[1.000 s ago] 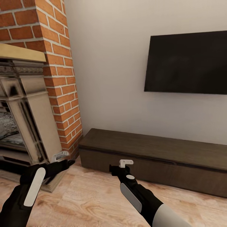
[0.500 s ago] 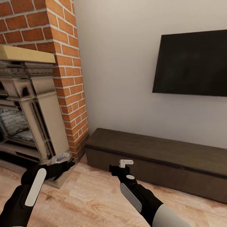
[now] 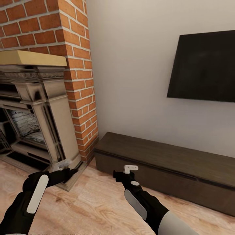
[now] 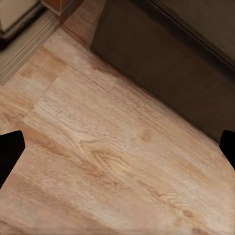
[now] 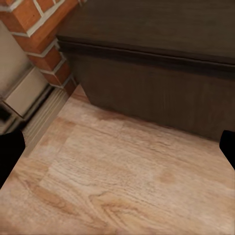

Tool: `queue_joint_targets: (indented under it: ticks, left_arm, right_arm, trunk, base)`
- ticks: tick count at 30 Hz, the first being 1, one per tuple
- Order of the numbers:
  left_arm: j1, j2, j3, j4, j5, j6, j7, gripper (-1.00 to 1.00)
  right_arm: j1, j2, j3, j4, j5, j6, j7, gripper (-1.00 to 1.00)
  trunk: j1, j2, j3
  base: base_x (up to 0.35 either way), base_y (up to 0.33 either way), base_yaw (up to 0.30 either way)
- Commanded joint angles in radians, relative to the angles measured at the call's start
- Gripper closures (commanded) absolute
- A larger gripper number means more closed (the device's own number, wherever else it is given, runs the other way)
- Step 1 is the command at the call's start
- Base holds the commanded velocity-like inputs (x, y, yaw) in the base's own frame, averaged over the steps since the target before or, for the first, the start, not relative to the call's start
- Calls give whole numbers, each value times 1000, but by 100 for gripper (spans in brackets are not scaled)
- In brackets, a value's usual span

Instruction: Place each of the two pumpkins and all three candles from the living room inside a cabinet in the living room (use any cabinet), then make sure every cabinet is closed, and position the cauldron so it is next to a table in the living room.

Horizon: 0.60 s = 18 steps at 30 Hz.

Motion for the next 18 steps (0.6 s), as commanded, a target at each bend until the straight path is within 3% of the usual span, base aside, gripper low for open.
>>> queue_joint_targets:
  ticks: [1,13,18]
  left_arm:
    - [-1,1,0,-1,10,4,10,-100]
    - [-1,1,0,5,10,4,11,-100]
    - [-2,2,0,17,9,4,11,-100]
  right_arm:
    - [-1,-1,3,-1,-5,3,-7,-100]
    - [-2,-2,3,-1,-5,-8,-6,-100]
    - [-2,-3,7,-2,-5,-48,-5,-100]
  trunk:
    - [-4,7,1]
    - [-50,91,22]
    - [-69,126,37]
  base:
    - [0,0,150]
    - [0,0,148]
    - [0,0,39]
